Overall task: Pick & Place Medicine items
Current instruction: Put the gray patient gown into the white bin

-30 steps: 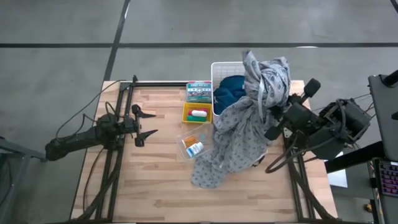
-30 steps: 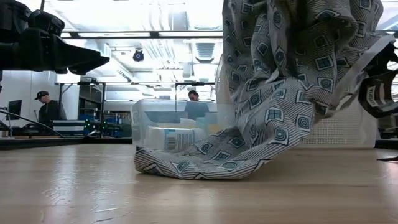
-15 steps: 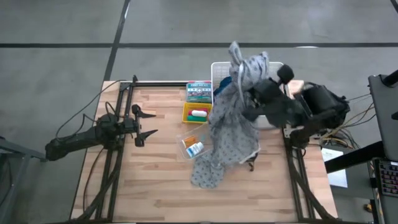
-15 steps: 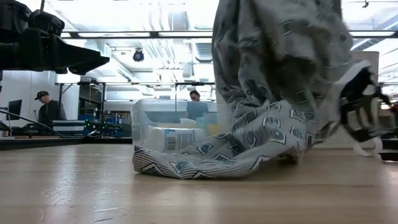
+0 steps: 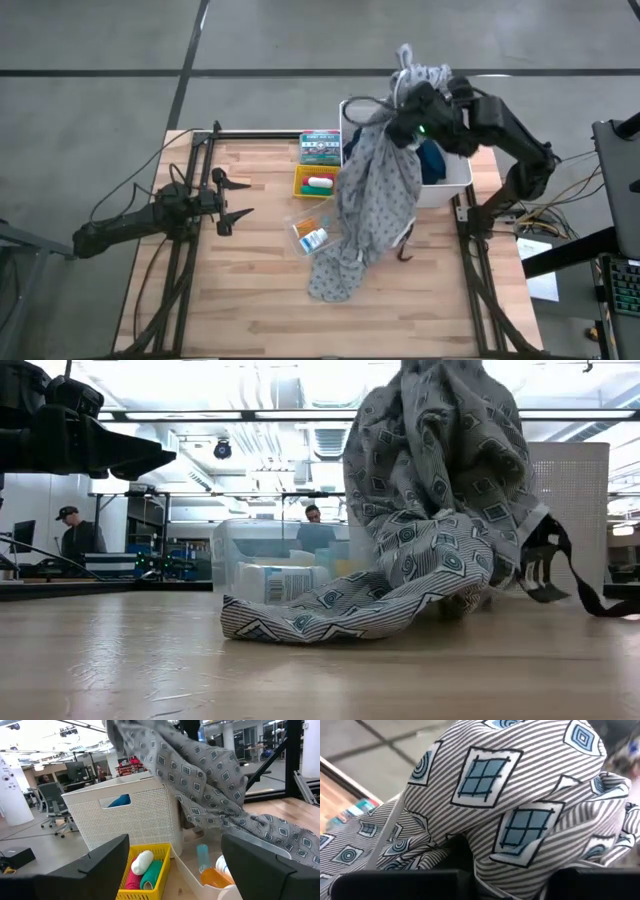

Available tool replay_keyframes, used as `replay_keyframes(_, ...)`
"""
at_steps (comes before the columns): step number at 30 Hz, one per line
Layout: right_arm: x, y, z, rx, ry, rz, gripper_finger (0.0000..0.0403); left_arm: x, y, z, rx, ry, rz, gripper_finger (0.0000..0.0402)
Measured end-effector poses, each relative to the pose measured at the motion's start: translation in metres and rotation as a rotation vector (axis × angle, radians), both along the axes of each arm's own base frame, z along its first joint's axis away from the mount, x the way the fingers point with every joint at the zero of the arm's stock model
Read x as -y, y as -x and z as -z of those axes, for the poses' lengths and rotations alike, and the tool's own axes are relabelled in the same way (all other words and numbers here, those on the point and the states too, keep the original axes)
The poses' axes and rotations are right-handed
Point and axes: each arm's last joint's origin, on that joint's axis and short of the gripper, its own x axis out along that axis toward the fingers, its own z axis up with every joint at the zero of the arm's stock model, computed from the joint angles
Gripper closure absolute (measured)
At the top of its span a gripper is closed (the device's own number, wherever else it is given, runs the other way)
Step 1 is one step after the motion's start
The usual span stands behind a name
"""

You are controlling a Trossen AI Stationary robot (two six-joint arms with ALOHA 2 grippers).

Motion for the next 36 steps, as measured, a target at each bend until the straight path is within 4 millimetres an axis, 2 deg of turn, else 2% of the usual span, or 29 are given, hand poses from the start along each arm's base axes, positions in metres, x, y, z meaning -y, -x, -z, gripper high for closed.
replay_keyframes(6, 0.041, -0.001, 0.027, 0.001, -0.223, 0.097, 0.0347, 0.000, 0.000, 0.000, 0.000, 0.000, 0.000, 0.0081)
replay_keyframes(11, 0.066, -0.003, 0.065, -0.124, -0.307, 0.186, 0.0342, 0.000, 0.000, 0.000, 0.000, 0.000, 0.000, 0.0081)
replay_keyframes(16, 0.083, -0.001, 0.107, -0.254, -0.371, 0.283, 0.0342, 0.000, 0.000, 0.000, 0.000, 0.000, 0.000, 0.0081)
replay_keyframes(21, 0.089, 0.002, 0.149, -0.374, -0.451, 0.320, 0.0342, 0.000, 0.000, 0.000, 0.000, 0.000, -0.001, 0.0081)
replay_keyframes(27, 0.089, 0.000, 0.190, -0.395, -0.556, 0.303, 0.0342, 0.000, 0.000, 0.000, 0.000, 0.000, -0.001, 0.0081)
replay_keyframes(36, 0.087, 0.003, 0.222, -0.440, -0.595, 0.305, 0.0342, 0.000, 0.000, 0.000, 0.000, 0.000, 0.000, 0.0081)
